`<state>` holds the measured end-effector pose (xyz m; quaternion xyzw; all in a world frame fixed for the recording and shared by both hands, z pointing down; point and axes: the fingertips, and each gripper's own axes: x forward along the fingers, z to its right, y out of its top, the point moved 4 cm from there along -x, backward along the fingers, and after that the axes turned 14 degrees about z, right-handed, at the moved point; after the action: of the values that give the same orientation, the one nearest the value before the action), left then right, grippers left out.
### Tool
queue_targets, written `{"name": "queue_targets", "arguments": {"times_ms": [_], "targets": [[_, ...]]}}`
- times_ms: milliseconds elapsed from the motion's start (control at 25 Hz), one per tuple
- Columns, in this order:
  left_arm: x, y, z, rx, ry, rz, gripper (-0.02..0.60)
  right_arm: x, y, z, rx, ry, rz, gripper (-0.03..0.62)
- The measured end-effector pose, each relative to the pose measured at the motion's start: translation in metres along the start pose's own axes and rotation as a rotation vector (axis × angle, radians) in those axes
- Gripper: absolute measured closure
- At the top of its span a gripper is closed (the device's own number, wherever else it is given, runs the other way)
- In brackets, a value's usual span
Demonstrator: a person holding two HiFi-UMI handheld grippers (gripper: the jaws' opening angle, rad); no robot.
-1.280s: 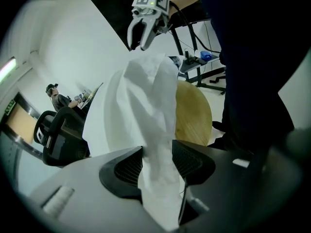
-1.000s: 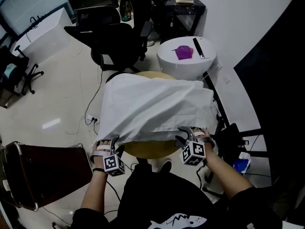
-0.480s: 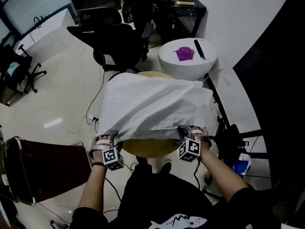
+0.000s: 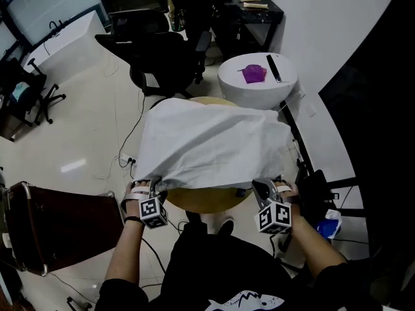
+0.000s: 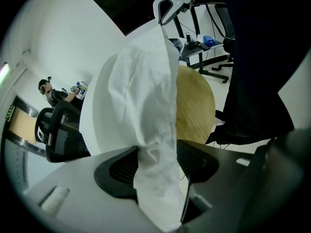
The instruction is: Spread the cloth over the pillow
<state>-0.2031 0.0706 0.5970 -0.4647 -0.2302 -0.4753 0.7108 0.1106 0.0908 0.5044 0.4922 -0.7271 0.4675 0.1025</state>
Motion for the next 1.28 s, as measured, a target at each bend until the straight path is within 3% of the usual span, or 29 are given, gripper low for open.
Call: {"name": "queue_targets", "arguments": {"times_ms": [320, 600, 720, 800, 920, 1000, 1080, 1200, 1280], "targets": [[0.000, -0.002, 0.003, 0.036, -0.028, -0.004, 0.341, -0.049, 0.036, -0.005, -0.058, 0.072, 0.074, 0.585], [-0.003, -0.011, 0.005, 0.051, -0.065, -0.025, 0.345, -0.064, 0.055, -0.033, -0.108, 0.215, 0.051, 0.585], [-0.007, -0.014, 0.007, 0.064, -0.078, -0.051, 0.399, -0.050, 0.038, -0.048, -0.088, 0.246, 0.022, 0.585], [-0.010, -0.016, 0.009, 0.090, -0.079, -0.060, 0.478, -0.041, 0.025, -0.057, -0.076, 0.255, 0.000, 0.585], [-0.025, -0.022, 0.025, 0.134, -0.201, -0.112, 0.578, -0.031, 0.013, -0.063, -0.061, 0.255, -0.020, 0.585], [-0.033, -0.025, 0.037, 0.148, -0.256, -0.128, 0.578, -0.028, 0.009, -0.064, -0.050, 0.253, -0.022, 0.585], [-0.036, -0.028, 0.043, 0.134, -0.225, -0.117, 0.577, -0.027, 0.007, -0.065, -0.040, 0.253, -0.019, 0.585], [-0.029, -0.022, 0.037, 0.079, -0.052, -0.070, 0.559, -0.025, 0.008, -0.064, -0.039, 0.252, -0.015, 0.585], [-0.022, -0.010, 0.035, 0.082, 0.047, -0.061, 0.385, -0.024, 0.009, -0.064, -0.043, 0.252, -0.014, 0.585]]}}
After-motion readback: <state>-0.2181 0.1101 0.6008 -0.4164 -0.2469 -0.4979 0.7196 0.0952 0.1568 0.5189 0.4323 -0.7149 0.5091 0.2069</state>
